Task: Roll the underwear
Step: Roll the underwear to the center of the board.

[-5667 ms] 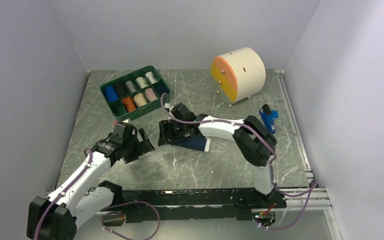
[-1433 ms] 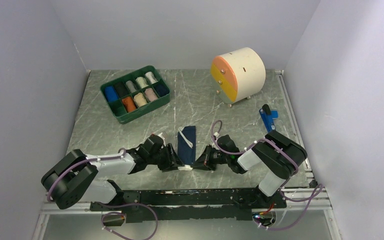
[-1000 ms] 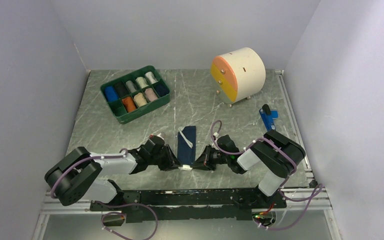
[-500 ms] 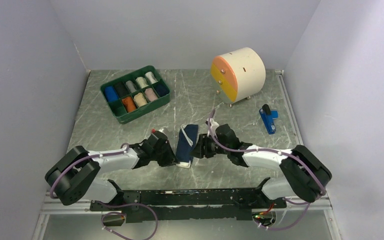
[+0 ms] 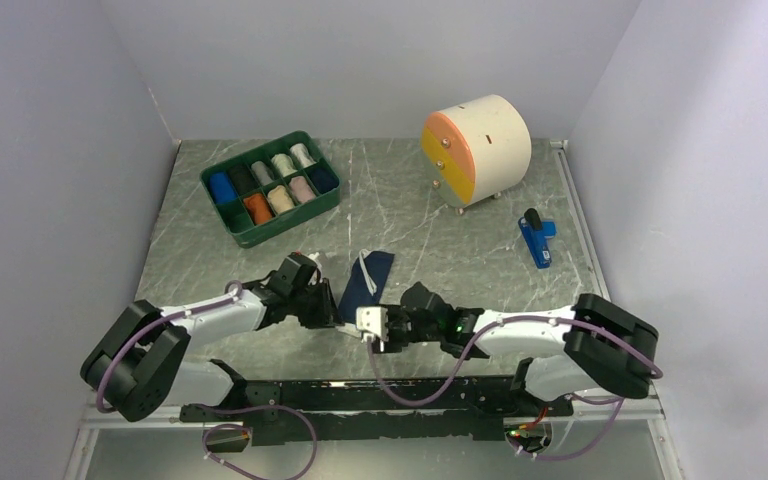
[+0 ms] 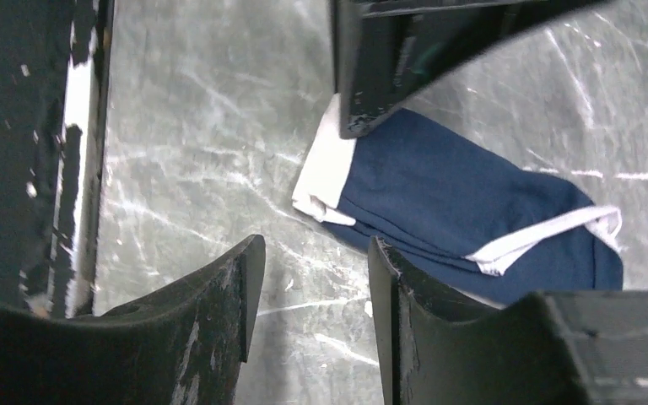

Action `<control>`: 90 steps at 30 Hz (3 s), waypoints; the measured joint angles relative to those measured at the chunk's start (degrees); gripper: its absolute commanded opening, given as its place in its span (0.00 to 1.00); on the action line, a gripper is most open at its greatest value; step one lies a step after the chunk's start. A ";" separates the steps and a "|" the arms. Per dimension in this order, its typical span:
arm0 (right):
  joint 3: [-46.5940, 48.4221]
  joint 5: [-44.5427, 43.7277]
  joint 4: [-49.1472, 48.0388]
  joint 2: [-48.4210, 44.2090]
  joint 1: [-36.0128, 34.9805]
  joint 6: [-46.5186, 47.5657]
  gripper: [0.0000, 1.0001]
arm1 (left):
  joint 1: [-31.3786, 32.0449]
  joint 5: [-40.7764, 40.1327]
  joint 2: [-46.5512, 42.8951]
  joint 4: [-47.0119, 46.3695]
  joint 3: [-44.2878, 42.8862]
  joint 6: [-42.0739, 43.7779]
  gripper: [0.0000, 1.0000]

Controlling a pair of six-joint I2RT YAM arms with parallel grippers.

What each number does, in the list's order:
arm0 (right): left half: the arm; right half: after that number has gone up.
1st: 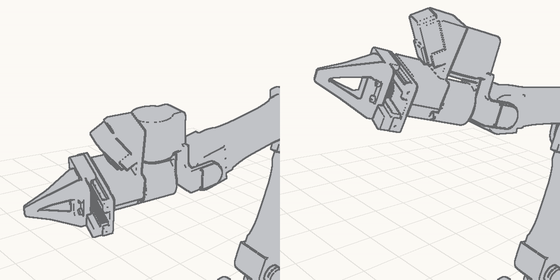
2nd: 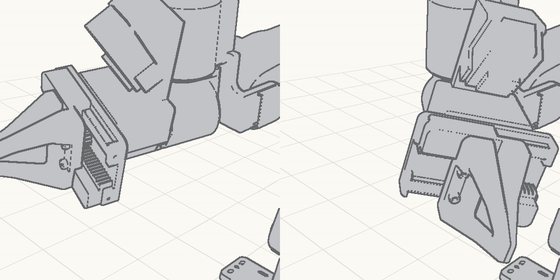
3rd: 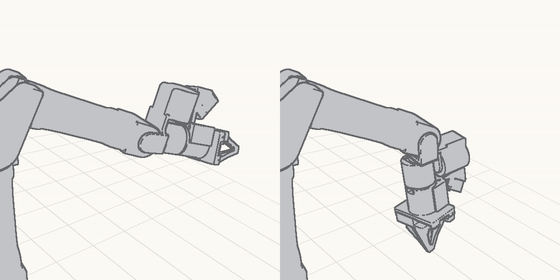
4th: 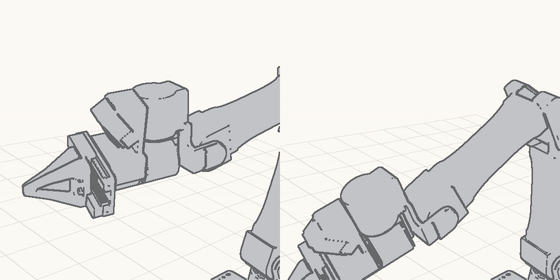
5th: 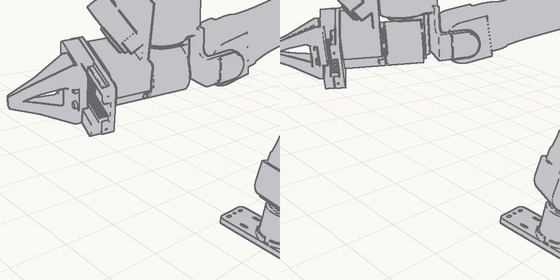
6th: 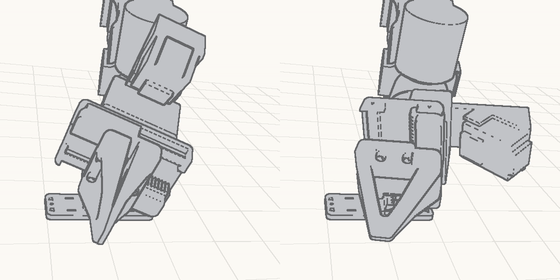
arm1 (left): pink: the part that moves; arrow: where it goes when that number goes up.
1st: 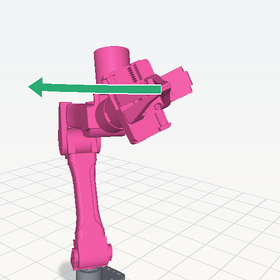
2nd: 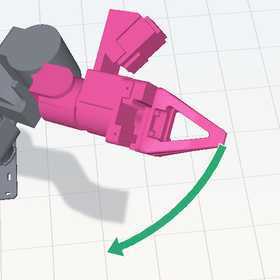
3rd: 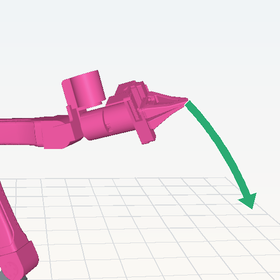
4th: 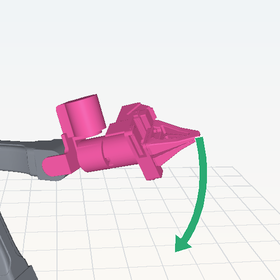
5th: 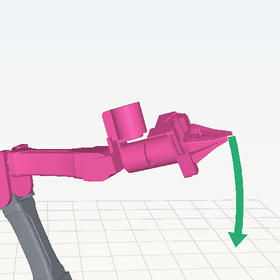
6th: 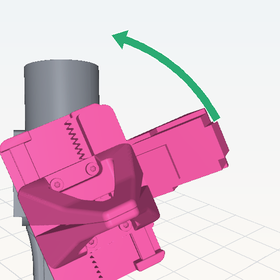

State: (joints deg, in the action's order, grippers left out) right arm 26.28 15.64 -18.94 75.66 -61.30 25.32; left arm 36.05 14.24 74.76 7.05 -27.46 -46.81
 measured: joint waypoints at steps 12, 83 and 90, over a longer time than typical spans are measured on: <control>-0.74 -4.74 -7.04 9.66 -7.28 23.06 0.51 | -3.08 1.62 -5.18 5.70 -0.15 1.73 0.69; -7.93 0.90 -55.47 28.74 11.23 -78.88 0.00 | -13.66 5.79 -16.81 8.92 3.43 -1.60 0.70; -5.99 0.48 -45.90 28.02 11.72 -83.23 0.00 | -13.66 5.49 -17.77 10.12 3.43 0.09 0.54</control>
State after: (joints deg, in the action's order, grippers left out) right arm 20.29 16.12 -64.84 103.68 -49.58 -57.91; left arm 22.39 19.73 56.99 17.17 -24.03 -46.72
